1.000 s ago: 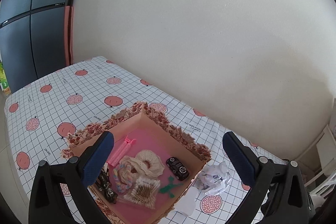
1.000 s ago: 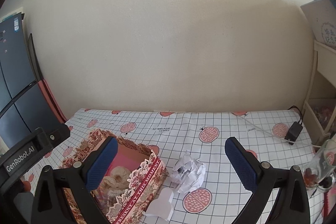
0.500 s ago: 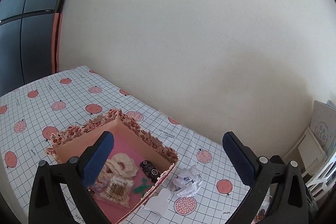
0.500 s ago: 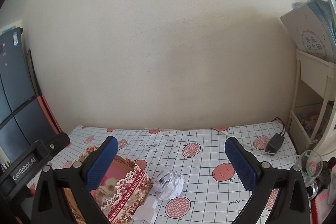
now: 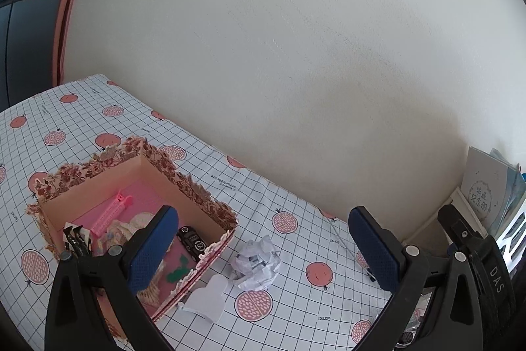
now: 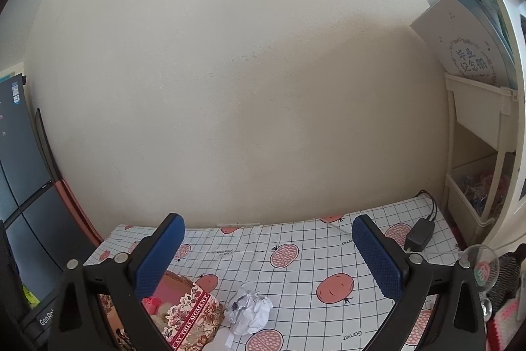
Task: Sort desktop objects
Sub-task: 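Move both grippers out of the box toward the white piece and crumpled paper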
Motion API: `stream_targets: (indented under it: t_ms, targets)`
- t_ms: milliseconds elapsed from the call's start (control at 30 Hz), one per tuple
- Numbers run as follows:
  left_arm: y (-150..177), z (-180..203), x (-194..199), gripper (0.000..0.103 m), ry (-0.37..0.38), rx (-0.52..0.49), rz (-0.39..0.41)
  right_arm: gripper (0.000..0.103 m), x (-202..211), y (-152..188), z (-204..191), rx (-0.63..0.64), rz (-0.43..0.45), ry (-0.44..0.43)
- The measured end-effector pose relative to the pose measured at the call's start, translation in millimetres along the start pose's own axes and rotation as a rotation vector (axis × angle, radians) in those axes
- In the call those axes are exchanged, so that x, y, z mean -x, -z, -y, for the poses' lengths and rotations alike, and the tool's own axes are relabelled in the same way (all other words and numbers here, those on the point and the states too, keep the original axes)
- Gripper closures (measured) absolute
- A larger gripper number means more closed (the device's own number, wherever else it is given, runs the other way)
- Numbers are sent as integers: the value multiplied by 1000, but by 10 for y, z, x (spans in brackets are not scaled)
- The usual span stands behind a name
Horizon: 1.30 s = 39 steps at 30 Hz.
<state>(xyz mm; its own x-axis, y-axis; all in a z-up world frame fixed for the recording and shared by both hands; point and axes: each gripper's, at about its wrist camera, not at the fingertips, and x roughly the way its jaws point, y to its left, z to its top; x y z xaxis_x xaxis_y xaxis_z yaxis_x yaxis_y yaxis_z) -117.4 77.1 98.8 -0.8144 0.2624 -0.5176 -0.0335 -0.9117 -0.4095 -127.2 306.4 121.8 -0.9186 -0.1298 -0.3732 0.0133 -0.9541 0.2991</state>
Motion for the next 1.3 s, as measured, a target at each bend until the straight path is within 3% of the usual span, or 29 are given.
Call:
stream_targets:
  t_ms: [333,800,967,1300]
  targets:
    - [255,68,-279,0,8,29,-86,0,-253,164,351,-85,-65,-2]
    - [692,29,-612,0,-110,129,-171,0,-592,481,618,-101,-182,50]
    - [817,16,-710,0,-188,130,-191,0,-705,556,688,-119,-219,24]
    - [1062,-264,-841,0,-296,256,-220,0,-972,773,634,-107,-310,-33]
